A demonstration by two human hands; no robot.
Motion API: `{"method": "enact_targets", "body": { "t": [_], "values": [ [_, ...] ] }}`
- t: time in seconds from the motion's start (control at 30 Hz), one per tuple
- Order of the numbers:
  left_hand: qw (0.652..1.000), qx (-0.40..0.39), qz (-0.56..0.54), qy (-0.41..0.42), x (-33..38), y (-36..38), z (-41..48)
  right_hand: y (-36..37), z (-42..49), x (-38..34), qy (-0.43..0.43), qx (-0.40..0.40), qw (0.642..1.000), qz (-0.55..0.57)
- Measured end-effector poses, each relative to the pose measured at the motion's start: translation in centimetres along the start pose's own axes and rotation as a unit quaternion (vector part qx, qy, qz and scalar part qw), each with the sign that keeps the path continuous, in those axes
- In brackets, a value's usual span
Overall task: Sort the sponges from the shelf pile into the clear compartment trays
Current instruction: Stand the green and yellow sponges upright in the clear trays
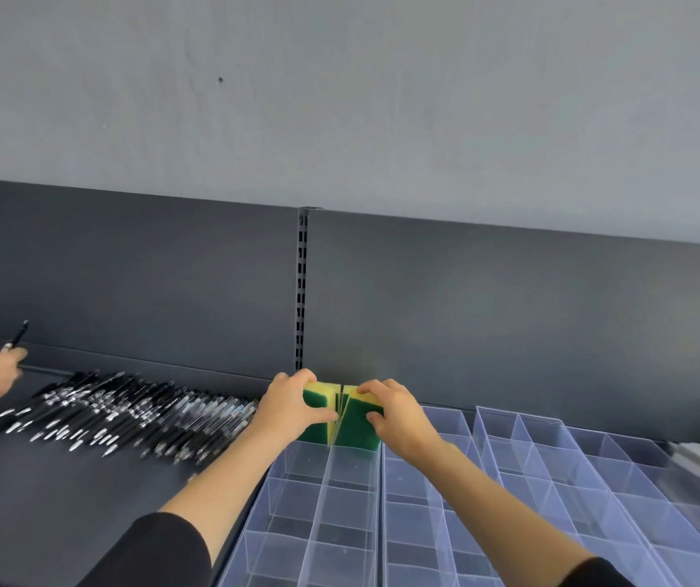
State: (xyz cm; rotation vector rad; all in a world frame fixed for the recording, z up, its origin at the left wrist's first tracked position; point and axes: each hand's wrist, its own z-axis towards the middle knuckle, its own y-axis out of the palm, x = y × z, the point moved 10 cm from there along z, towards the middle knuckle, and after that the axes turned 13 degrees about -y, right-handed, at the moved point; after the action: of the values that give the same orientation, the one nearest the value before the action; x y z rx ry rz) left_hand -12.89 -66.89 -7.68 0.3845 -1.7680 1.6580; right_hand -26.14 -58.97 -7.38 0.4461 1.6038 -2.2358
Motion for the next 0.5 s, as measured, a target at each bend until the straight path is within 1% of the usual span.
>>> {"method": "enact_targets", "body": {
  "t": [0.3,0.4,0.5],
  "values": [
    [0.998,-0.039,0.032,0.023,-0.7,0.9,0.2,2.5,-0.3,0.5,0.0,-0.038,0.999,-0.017],
    [0.997,-0.033,0.066,0.03,-1.1,1.6,-0.1,3.0,-0.2,0.6,-0.003,-0.041,0.999,-0.02],
    [0.997,-0.023,0.069,0.025,-1.3,1.6,-0.1,2.9,0.0,0.5,-0.01,-0.039,0.999,-0.023]
  ]
}}
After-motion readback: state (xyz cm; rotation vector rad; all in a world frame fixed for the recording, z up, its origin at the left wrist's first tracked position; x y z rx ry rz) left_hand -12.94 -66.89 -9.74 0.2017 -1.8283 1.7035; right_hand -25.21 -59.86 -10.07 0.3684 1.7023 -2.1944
